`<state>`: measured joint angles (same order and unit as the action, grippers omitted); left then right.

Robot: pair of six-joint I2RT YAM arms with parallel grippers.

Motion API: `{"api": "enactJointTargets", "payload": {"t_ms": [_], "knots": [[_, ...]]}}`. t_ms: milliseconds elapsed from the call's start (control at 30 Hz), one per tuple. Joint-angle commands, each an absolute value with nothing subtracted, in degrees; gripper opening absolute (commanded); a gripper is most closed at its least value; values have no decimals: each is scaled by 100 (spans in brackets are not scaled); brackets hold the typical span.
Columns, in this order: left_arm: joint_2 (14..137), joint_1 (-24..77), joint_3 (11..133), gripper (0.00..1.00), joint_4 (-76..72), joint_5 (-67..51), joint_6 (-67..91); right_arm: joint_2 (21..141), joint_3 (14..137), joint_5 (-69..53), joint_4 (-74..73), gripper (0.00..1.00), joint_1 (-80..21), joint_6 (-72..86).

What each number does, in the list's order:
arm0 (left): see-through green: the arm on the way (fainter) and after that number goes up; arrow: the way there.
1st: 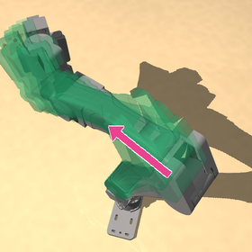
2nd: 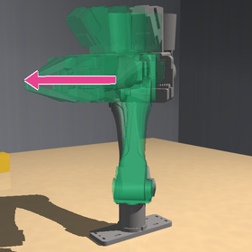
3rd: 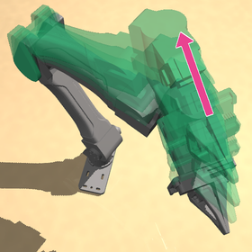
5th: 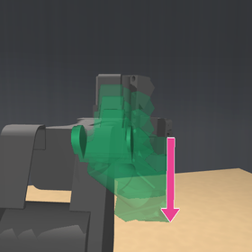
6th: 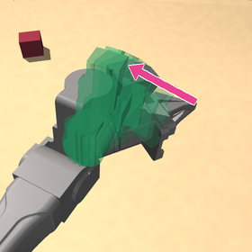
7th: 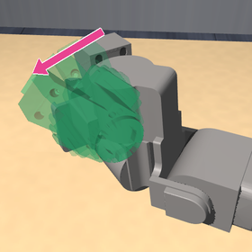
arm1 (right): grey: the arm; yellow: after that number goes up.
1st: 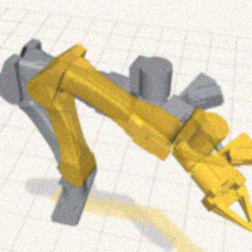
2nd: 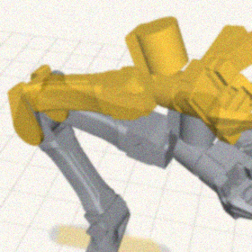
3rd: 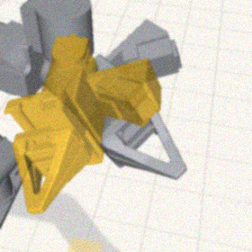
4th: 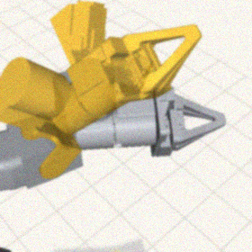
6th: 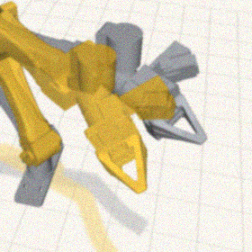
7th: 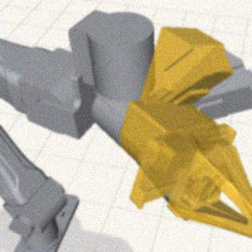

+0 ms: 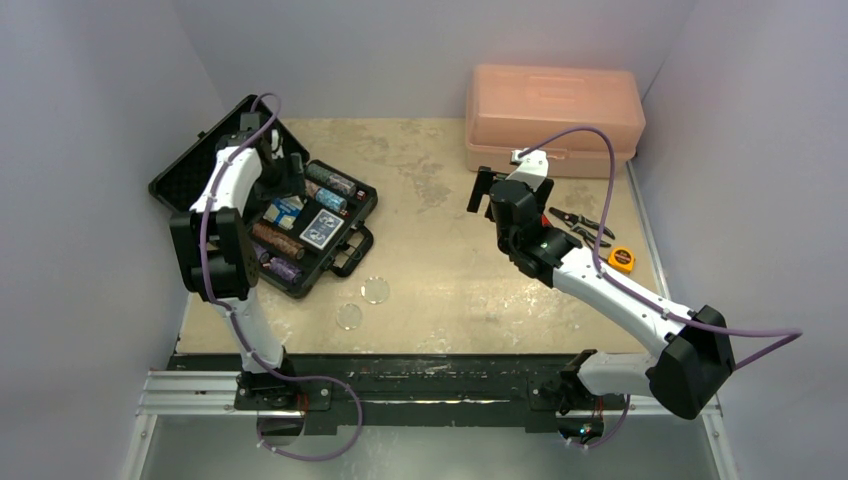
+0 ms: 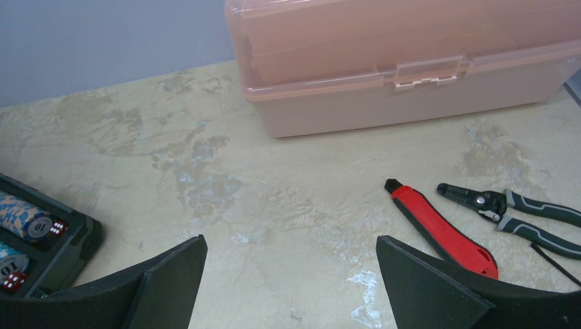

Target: Pack up texas hold em set

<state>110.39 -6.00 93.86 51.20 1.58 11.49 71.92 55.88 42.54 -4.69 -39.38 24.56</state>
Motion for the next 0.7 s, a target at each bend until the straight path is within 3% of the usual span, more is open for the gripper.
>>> {"api": "enactJointTargets", "payload": {"t_ms": [0,200,667], "knots": [[10938,-515,9726,93,5600,185,1577,7137,5572,4447,-259,99,-3958,2409],[10934,-553,9903,94,5398,257,1705,7145,5572,4473,-255,99,-3963,2399],[10992,-713,9601,63,4856,-357,1697,7163,5555,4516,-233,99,-3989,2391]]}}
